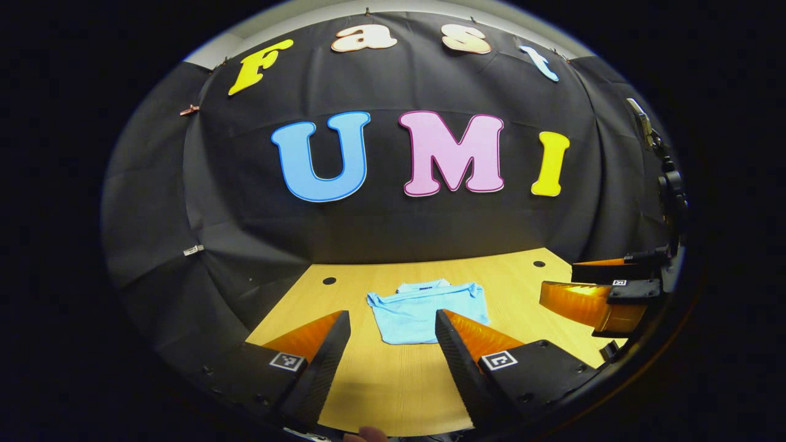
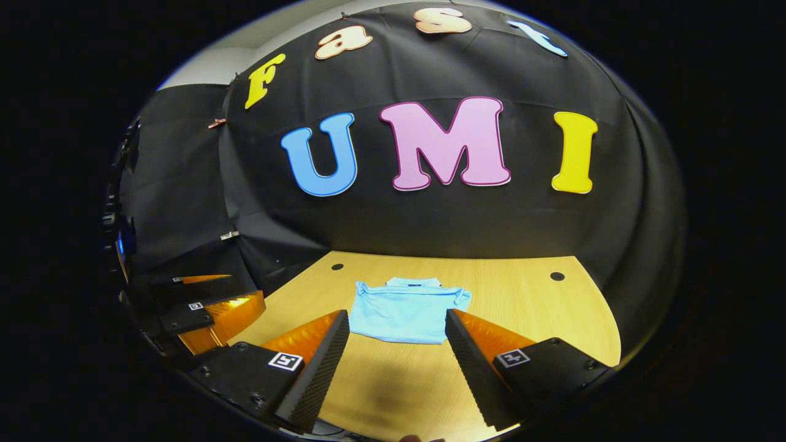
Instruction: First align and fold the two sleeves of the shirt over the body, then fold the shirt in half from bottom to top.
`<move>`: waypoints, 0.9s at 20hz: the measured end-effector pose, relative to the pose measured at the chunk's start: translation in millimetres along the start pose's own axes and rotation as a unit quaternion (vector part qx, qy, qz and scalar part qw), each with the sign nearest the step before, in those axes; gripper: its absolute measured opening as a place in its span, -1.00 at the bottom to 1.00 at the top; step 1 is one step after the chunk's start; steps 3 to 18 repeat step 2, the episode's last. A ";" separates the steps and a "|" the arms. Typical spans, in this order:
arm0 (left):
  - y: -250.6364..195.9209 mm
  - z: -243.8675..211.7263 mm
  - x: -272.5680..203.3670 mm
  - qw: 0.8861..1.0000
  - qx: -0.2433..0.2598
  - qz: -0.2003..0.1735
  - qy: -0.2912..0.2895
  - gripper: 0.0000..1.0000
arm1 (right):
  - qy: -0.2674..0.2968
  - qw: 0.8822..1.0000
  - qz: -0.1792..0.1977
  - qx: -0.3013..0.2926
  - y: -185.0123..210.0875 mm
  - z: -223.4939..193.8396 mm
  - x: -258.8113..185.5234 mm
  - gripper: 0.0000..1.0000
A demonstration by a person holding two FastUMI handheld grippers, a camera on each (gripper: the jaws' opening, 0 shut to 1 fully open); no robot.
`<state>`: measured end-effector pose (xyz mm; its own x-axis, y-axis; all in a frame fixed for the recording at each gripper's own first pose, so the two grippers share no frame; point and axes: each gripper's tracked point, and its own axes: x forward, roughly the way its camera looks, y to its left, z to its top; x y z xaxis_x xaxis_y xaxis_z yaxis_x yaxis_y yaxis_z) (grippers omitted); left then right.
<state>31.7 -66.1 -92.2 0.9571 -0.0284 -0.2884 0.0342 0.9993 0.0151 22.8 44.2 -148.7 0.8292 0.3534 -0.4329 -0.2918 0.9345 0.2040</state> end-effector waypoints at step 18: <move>-0.7 0.0 -0.5 1.000 0.000 0.000 0.000 0.77 | 0.000 1.000 0.001 0.000 0.7 -0.1 0.8 0.96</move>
